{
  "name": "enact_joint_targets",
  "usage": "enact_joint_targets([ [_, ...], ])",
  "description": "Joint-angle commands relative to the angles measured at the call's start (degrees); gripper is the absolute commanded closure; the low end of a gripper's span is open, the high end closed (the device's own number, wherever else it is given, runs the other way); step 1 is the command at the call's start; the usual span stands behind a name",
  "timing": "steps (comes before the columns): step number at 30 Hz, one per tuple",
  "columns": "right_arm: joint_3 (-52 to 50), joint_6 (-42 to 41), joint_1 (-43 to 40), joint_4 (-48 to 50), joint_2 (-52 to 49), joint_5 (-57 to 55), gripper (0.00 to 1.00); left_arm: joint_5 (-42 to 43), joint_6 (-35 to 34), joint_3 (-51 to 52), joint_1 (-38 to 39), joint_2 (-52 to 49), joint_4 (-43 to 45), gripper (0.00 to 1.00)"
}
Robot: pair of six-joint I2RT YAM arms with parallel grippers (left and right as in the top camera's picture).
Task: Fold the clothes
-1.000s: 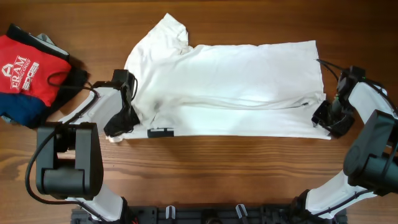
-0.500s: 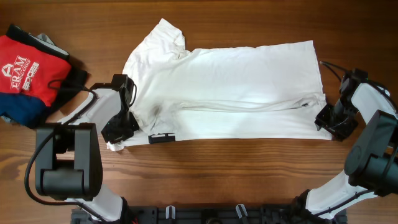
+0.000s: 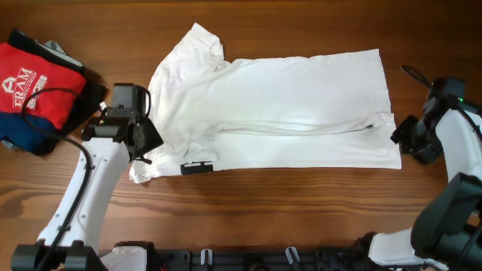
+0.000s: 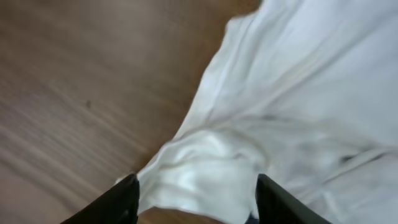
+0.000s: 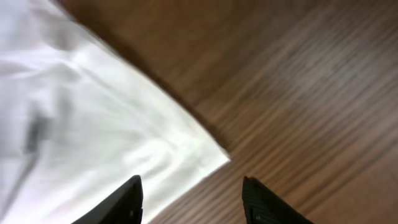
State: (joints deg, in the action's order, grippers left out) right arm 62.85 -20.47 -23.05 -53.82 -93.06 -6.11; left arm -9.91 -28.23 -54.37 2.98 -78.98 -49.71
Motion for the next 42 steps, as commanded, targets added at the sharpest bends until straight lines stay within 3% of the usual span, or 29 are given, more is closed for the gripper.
enact_joint_targets([
  [1,-0.5,6.2,-0.2,0.9,4.6,11.2,0.45,8.3,8.7,-1.0,-0.3,0.9,7.3,0.36],
  [6,-0.5,10.1,-0.2,-0.3,11.4,16.5,0.38,10.4,16.2,-15.1,-0.3,-7.5,10.2,0.28],
  [15,-0.5,11.5,-0.2,-2.8,13.7,16.5,0.37,12.1,27.3,-48.6,-0.3,-40.3,10.2,0.20],
  [20,-0.5,11.6,-0.2,-2.9,13.7,16.5,0.38,12.1,29.3,-51.3,-0.3,-50.9,16.5,0.17],
  [30,-0.5,11.5,-0.2,-3.0,13.7,16.5,0.37,13.6,29.5,-51.2,-0.1,-58.7,18.8,0.17],
  [33,-0.5,11.5,-0.2,-3.0,13.7,16.5,0.37,15.0,29.5,-51.2,0.3,-59.5,15.2,0.29],
  [35,-0.5,11.5,-0.2,-3.0,13.7,16.5,0.37,15.0,29.5,-51.2,0.5,-59.5,12.2,0.58],
  [37,-0.5,11.5,-0.2,-3.0,13.7,16.5,0.37,15.0,29.5,-51.2,0.5,-59.5,11.0,0.75],
  [39,-0.5,11.5,-0.2,-3.0,13.7,16.5,0.37,15.0,29.5,-51.2,0.4,-59.5,10.5,0.77],
  [42,-0.5,11.5,-0.2,-3.0,13.7,16.5,0.37,15.0,29.4,-51.3,0.4,-59.5,10.7,0.89],
])
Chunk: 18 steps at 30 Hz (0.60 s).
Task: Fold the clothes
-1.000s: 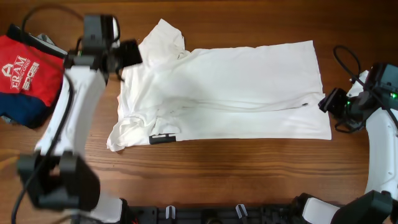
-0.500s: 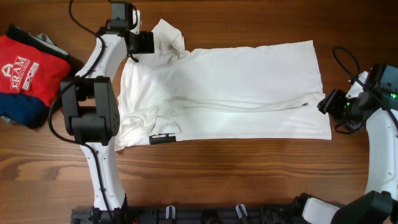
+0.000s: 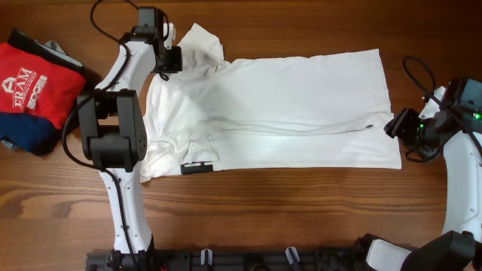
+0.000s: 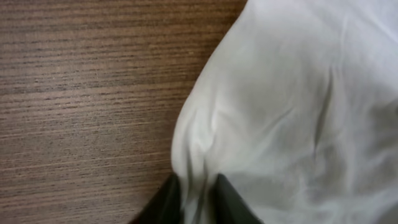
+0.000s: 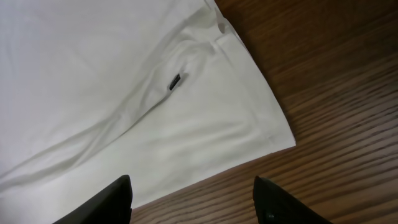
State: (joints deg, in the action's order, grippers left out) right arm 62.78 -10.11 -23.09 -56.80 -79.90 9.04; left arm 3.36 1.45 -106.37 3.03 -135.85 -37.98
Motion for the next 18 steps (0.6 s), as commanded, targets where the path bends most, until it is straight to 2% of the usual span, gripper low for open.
enact_joint_targets([
  [1,-0.5,1.2,-0.2,0.0,0.6,1.3,0.37,1.7,-0.4,0.7,0.3,-2.6,-1.0,0.94],
  [7,-0.4,1.1,-0.2,2.3,0.6,1.9,0.38,1.9,-2.3,0.7,0.3,-2.4,-1.5,0.96],
  [10,-0.4,1.2,0.1,6.4,0.4,4.4,0.37,9.4,-2.3,0.7,-0.2,-1.6,-2.1,0.96],
  [13,0.8,2.8,1.8,10.8,-2.2,5.3,0.31,19.0,-4.7,0.7,-1.4,0.0,-2.1,0.96],
  [17,8.0,7.4,4.9,12.2,-10.4,6.4,0.27,20.9,-7.1,0.7,-3.0,1.5,-2.3,0.96],
  [18,10.4,7.3,5.5,13.1,-12.9,5.8,0.23,20.9,-7.1,0.7,-3.3,1.6,-2.4,0.96],
])
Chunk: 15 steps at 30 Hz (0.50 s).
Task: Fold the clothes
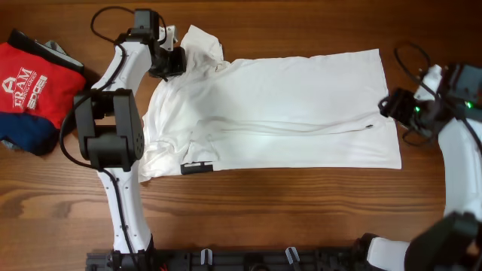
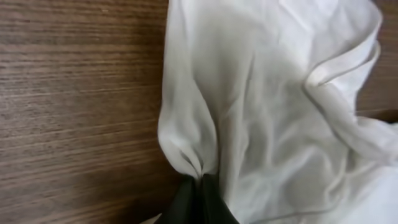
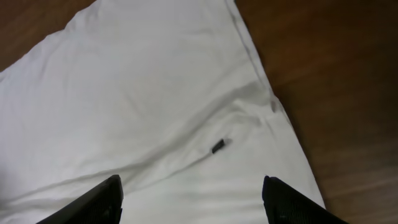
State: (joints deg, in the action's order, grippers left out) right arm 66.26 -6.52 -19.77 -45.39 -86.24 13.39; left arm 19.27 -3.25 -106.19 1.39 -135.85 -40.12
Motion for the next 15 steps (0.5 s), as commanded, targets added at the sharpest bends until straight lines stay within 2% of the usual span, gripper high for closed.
enact_joint_targets([
  [1,9.2,3.5,2.6,3.1,-9.2,1.0,0.21,5.2,-2.4,0.5,-1.9,1.6,-0.4,0.96],
  [7,15.4,-0.3,3.2,18.1,-22.8,0.4,0.22,6.4,-2.4,0.5,-2.1,1.6,-0.7,0.96],
  [13,15.5,-1.3,4.4,27.1,-30.4,-1.6,0.22,6.2,-3.3,0.5,-2.1,1.6,-0.6,0.96],
  [15,16.8,-1.5,5.6,27.8,-32.8,-3.4,0.19,6.2,-3.2,0.5,-2.0,1.6,-0.7,0.96],
])
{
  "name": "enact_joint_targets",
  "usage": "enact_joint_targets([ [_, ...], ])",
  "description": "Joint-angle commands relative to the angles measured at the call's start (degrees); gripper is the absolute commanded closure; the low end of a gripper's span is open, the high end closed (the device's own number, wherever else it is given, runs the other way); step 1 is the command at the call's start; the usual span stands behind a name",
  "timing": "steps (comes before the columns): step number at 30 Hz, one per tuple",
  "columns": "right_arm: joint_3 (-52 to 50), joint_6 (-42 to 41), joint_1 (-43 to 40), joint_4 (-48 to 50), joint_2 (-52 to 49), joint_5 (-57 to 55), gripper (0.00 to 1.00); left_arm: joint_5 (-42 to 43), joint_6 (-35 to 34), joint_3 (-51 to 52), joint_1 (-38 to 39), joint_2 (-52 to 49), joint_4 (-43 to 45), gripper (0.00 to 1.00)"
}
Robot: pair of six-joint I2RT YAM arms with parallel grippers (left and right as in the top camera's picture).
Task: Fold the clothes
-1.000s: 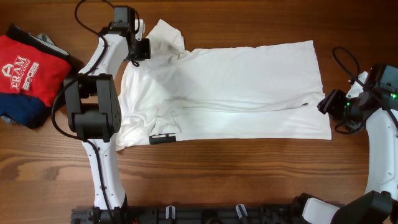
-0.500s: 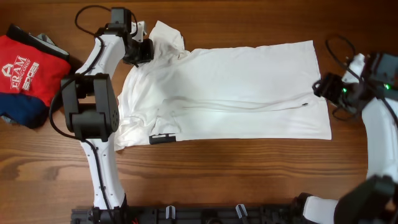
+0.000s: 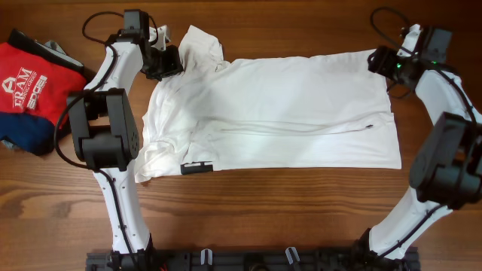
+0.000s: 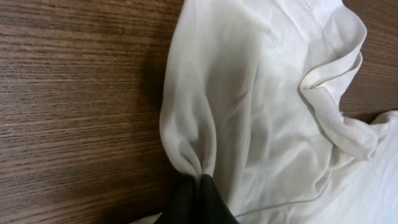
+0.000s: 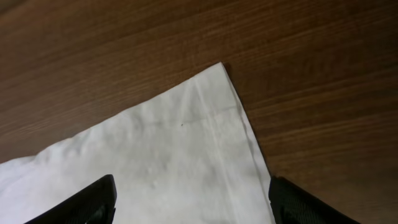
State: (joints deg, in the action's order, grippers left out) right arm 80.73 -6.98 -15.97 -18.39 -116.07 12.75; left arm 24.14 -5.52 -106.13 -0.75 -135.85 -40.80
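A white T-shirt point(image 3: 279, 105) lies spread across the wooden table, its hem to the right and its sleeves to the left. My left gripper point(image 3: 167, 62) is shut on a pinch of the far left sleeve point(image 4: 205, 118), its dark fingertips point(image 4: 198, 199) pressed together on the cloth. My right gripper point(image 3: 382, 64) stands open over the shirt's far right hem corner point(image 5: 214, 78), one finger point(image 5: 99, 196) over the cloth and the other point(image 5: 295, 202) over bare wood.
A red and blue bundle of clothes point(image 3: 38, 86) sits at the table's left edge. A small black tag point(image 3: 197, 167) lies at the shirt's near left hem. Bare wood table point(image 3: 301, 211) runs along the near side.
My right gripper has moved from the middle of the right hem to the far right corner, still open. The left gripper stays shut on the far sleeve, shifted slightly left.
First my left gripper was open over the near left sleeve and my right open at the near right corner. Then the left was at the far sleeve, closing on the cloth. It was then shut on the sleeve, and the right went along the hem to the far corner.
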Motion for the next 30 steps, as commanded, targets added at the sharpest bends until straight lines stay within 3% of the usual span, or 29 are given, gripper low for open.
enact_joint_targets([
  [1,3.2,-0.7,2.3,0.5,-3.9,-3.2,0.18,1.3,-1.0,0.5,0.2,1.6,0.0,0.96],
  [15,14.5,-0.4,3.3,-2.7,-14.3,-10.4,0.16,1.3,-1.0,0.5,0.2,1.6,0.0,0.96],
  [22,16.7,3.7,4.2,-3.3,-19.6,-10.6,0.15,1.3,-1.0,0.5,0.2,1.6,0.0,0.96],
  [26,16.7,4.7,5.3,-3.0,-21.0,-12.9,0.20,1.3,-1.0,0.5,0.2,1.6,0.0,0.96],
  [30,16.7,3.9,6.2,-2.4,-21.1,-15.5,0.32,1.3,-1.0,0.5,0.2,1.6,-0.1,0.96],
])
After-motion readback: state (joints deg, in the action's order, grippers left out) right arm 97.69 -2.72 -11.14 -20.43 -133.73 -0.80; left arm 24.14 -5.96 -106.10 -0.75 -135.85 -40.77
